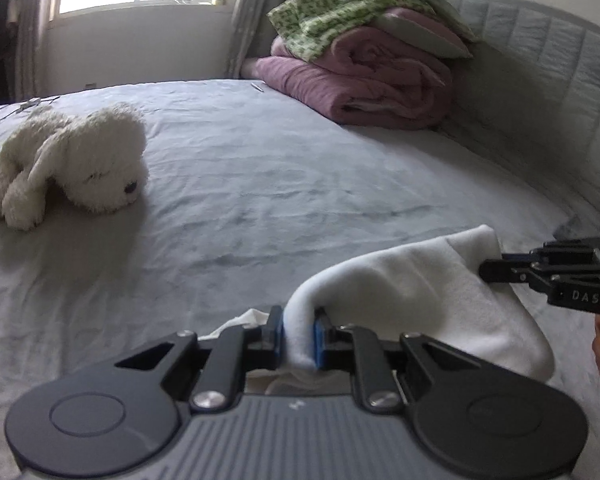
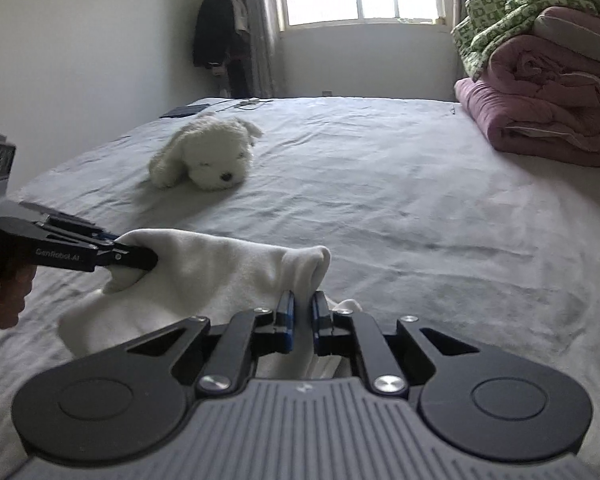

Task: Fold clothes
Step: 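Lay the held shirt edge down with both grippers onto the folded body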

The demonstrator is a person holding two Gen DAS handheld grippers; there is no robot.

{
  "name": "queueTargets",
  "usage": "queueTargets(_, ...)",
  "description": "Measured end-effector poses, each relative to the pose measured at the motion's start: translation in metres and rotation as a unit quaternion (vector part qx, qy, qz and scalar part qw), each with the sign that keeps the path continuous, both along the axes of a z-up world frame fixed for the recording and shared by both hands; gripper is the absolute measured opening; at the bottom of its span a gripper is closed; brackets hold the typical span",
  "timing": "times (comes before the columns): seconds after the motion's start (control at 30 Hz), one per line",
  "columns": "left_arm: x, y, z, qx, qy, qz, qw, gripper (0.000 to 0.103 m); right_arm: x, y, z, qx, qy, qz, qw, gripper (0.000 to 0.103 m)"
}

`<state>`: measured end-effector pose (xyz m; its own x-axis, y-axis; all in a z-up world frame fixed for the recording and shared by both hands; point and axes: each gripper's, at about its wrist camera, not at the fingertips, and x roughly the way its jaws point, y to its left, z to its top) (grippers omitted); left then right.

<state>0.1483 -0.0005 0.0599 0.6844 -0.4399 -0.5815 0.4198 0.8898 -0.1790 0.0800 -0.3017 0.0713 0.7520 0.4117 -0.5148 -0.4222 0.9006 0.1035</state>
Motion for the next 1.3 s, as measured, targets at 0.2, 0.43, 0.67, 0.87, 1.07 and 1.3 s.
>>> queueTargets(0.2, 0.004, 0.026, -0.003, -0.06, 0.034, 0.019, 0.9975, 0.044, 0.01, 0.007, -0.017, -0.008, 0.019, -0.004, 1.0, 0.012)
queueTargets(0.43, -0.004, 0.035, -0.001, -0.101, 0.042, 0.029, 0.9936, 0.048, 0.004, 0.001, -0.016, 0.014, 0.019, -0.024, 0.999, 0.012)
queueTargets(0.67, -0.002, 0.043, -0.008, -0.103, 0.051, 0.076, 0.9904, 0.048, 0.002, -0.001, -0.022, 0.026, 0.019, -0.047, 0.998, 0.012)
queueTargets(0.87, -0.008, 0.022, -0.016, -0.029, 0.028, 0.097, 0.9945, 0.047, 0.002, 0.002, -0.022, 0.02, 0.015, -0.059, 0.998, 0.014)
queueTargets(1.07, -0.013, 0.017, -0.023, -0.005, 0.011, 0.117, 0.993, 0.046, 0.004, 0.016, -0.04, -0.025, 0.009, -0.083, 0.996, 0.014)
queueTargets(1.3, -0.023, 0.028, -0.017, -0.042, 0.016, 0.131, 0.9903, 0.046, 0.006, 0.009, -0.03, 0.014, -0.003, -0.083, 0.996, 0.014)
